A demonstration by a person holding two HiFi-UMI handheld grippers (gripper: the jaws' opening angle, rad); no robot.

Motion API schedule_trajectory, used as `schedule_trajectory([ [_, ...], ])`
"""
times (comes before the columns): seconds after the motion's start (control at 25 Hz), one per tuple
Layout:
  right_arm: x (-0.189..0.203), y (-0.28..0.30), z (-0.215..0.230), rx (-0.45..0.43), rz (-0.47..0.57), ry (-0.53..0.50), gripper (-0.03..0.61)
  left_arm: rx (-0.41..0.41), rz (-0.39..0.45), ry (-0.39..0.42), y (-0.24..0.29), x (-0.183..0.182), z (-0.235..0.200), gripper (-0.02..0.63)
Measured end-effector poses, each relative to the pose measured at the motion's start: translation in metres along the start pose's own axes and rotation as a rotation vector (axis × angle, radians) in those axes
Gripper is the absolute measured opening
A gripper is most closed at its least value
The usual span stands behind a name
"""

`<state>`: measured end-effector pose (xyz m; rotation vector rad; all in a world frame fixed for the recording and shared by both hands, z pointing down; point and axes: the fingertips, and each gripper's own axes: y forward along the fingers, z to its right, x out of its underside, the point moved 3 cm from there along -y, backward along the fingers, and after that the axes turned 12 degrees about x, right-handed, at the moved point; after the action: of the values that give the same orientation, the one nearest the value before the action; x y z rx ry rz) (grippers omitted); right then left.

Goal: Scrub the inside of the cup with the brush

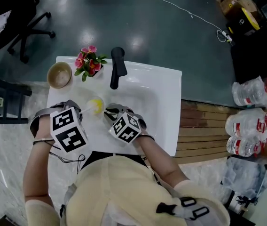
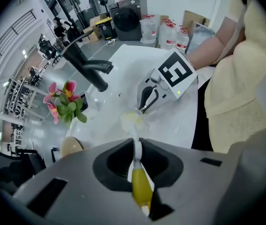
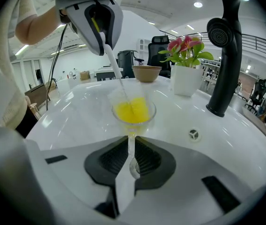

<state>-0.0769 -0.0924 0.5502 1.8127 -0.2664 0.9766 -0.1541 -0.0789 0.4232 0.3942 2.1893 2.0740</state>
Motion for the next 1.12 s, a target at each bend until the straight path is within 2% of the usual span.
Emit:
schedule_trajectory([
  [0.28, 0.001, 0.000, 0.000, 0.002, 0.000, 0.004, 0.051, 0.011, 0.011, -0.044, 0.014, 0.002, -0.006, 0.044],
  [0.64, 0.000, 0.001, 0.002, 0.006, -0.002, 0.014, 0.051, -0.011, 0.100, -0.264, 0.022, 0.010, -0.006, 0.044],
  [0.84, 0.001, 0.001, 0.003, 0.007, -0.004, 0.019, 0.051, -0.025, 0.120, -0.355, 0.027, 0.011, 0.000, 0.044],
  [0.96, 0.001, 0.001, 0.002, 0.010, -0.004, 0.018, 0.051, -0.057, 0.109, -0.354, 0.029, 0.007, 0.009, 0.044],
  [1.12, 0.000, 0.000, 0.002, 0.005, -0.003, 0.018, 0.051, -0.104, 0.059, -0.287, 0.033, 0.000, 0.019, 0.044],
])
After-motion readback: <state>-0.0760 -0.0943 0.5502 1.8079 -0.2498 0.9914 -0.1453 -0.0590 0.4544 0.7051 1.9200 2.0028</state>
